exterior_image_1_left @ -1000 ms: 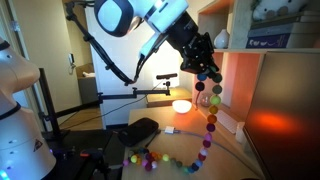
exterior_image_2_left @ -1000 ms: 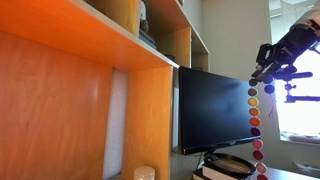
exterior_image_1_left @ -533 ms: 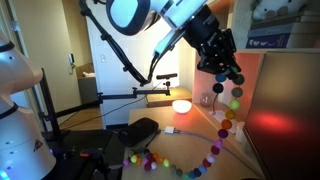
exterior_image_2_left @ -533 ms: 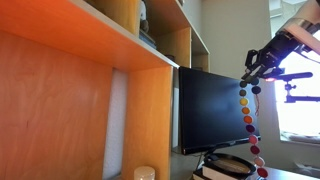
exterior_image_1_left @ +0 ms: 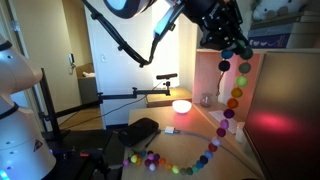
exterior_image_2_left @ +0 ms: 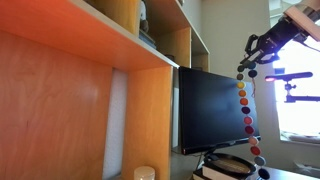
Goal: Pick the string of beads and place it over the computer
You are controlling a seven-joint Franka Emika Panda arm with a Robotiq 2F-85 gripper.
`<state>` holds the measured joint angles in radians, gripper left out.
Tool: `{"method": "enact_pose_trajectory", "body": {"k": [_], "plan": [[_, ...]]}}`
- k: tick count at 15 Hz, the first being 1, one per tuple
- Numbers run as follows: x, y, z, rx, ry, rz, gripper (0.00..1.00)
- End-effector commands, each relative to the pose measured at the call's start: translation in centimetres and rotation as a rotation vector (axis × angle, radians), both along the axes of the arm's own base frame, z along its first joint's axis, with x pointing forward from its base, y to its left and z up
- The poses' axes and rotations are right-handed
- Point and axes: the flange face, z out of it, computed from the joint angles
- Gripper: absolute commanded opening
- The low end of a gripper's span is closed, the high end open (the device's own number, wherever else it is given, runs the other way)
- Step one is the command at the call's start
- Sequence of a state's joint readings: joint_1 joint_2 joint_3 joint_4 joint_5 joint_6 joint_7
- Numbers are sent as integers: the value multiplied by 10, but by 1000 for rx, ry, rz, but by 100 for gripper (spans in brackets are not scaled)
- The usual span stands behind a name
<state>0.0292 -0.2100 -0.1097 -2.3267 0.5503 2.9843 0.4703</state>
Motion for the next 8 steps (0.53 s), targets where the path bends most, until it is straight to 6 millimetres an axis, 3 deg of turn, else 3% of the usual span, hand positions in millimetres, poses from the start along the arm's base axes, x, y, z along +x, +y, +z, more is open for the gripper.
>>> {"method": "enact_pose_trajectory", "body": {"k": [1,7,8], "plan": [[-26,-7,25,30,-72,0,5],[-42,-28,49,69,-121,-18,5],[-33,-27,44,51,-109,-35,5]]}}
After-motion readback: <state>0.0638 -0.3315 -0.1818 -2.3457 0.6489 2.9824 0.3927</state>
